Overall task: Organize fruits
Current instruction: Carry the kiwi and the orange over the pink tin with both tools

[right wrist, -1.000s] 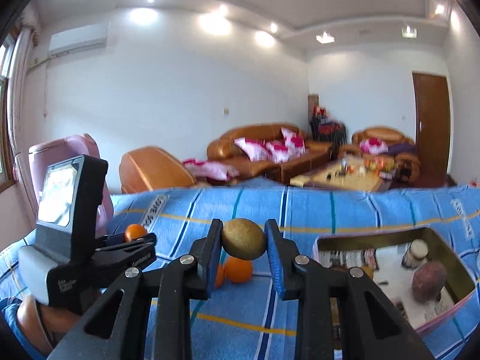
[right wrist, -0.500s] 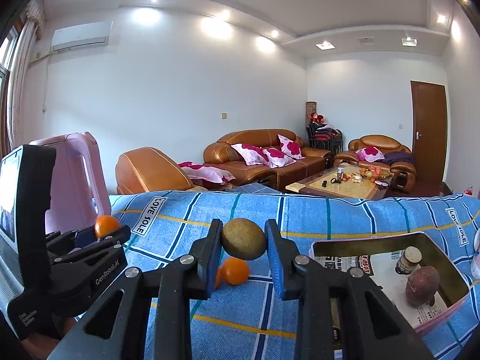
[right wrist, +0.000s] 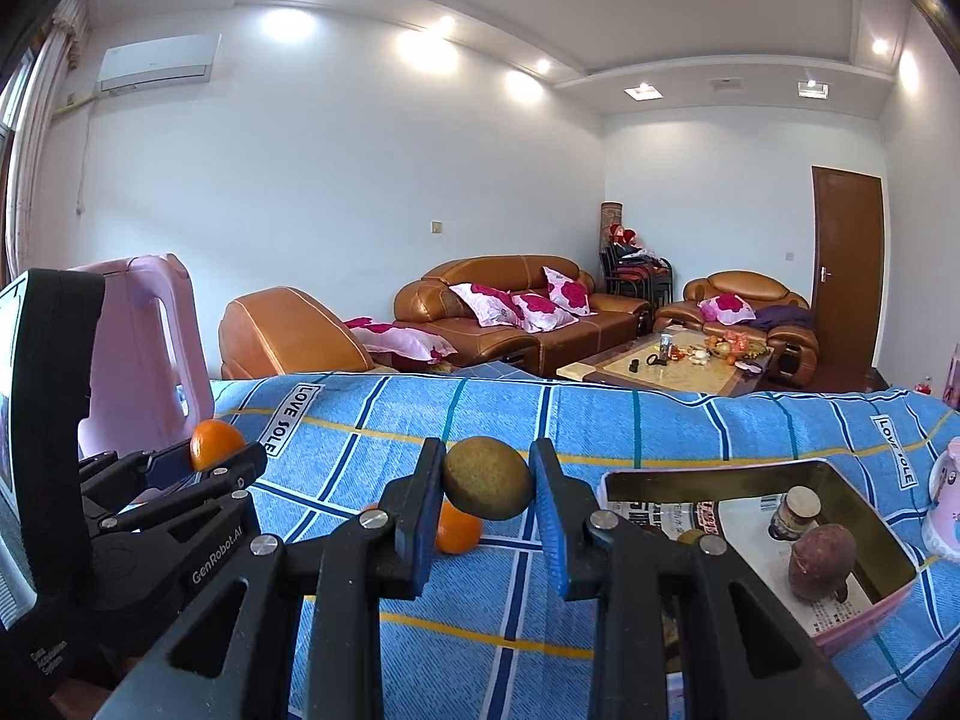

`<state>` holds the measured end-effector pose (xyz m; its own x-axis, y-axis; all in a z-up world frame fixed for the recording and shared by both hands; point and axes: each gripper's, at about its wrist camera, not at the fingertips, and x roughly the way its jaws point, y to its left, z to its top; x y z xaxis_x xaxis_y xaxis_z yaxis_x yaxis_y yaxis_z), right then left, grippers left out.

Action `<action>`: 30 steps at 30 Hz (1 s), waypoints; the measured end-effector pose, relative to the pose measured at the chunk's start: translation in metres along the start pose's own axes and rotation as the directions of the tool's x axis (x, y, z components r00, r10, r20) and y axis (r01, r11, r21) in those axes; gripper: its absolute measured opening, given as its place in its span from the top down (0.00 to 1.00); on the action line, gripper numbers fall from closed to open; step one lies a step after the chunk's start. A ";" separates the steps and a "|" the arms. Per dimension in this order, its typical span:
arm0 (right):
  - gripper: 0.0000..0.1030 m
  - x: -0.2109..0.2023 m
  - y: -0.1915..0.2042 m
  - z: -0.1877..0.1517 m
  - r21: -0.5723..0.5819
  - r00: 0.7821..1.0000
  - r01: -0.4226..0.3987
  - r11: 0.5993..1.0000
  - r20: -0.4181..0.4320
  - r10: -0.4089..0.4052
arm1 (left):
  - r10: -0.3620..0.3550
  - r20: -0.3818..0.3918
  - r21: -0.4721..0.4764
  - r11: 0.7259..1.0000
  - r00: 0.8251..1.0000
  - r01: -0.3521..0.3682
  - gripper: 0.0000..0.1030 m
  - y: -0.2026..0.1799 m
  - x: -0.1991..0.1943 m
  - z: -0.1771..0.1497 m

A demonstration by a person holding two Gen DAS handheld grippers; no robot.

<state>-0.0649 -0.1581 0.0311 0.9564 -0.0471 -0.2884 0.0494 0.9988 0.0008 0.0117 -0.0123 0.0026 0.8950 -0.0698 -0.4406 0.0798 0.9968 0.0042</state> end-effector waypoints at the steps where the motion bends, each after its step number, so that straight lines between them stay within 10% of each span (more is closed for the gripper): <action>1: 0.70 -0.001 -0.001 0.000 0.000 1.000 0.002 1.000 -0.001 -0.002 | -0.003 0.000 0.000 1.000 1.000 0.003 0.66 -0.001 0.000 0.000; 30: 0.70 -0.030 -0.054 -0.008 -0.020 0.997 0.076 0.997 -0.032 -0.077 | -0.040 -0.024 0.016 0.999 0.999 0.040 0.66 -0.017 -0.014 -0.006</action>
<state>-0.0985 -0.2105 0.0319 0.9399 -0.1232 -0.3184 0.1164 0.9924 -0.0405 -0.0052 -0.0284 0.0032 0.8805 -0.1084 -0.4616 0.1225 0.9925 0.0004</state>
